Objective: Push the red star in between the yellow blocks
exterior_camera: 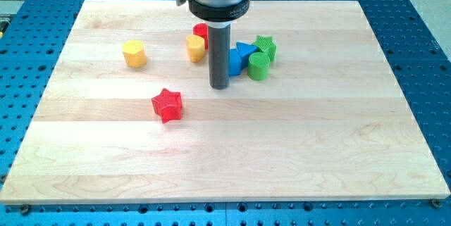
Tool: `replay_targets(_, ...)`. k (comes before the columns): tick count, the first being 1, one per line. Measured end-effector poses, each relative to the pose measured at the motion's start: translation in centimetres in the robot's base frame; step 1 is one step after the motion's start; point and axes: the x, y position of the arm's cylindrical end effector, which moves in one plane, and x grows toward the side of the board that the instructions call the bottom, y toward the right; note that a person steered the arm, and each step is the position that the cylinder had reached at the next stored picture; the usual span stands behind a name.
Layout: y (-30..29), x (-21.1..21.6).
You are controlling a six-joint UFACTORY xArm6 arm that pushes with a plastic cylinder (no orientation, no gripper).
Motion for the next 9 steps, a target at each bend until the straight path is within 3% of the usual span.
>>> replay_targets(2,0.1,2.4)
replay_targets(3,-0.6,9.8)
replay_targets(4,-6.9,8.6)
replay_targets(5,-12.6,2.6)
replay_targets(6,-11.0,7.4)
replay_targets(7,-15.3,4.1)
replay_targets(8,-14.8,-2.9)
replay_targets(9,-15.0,-2.3)
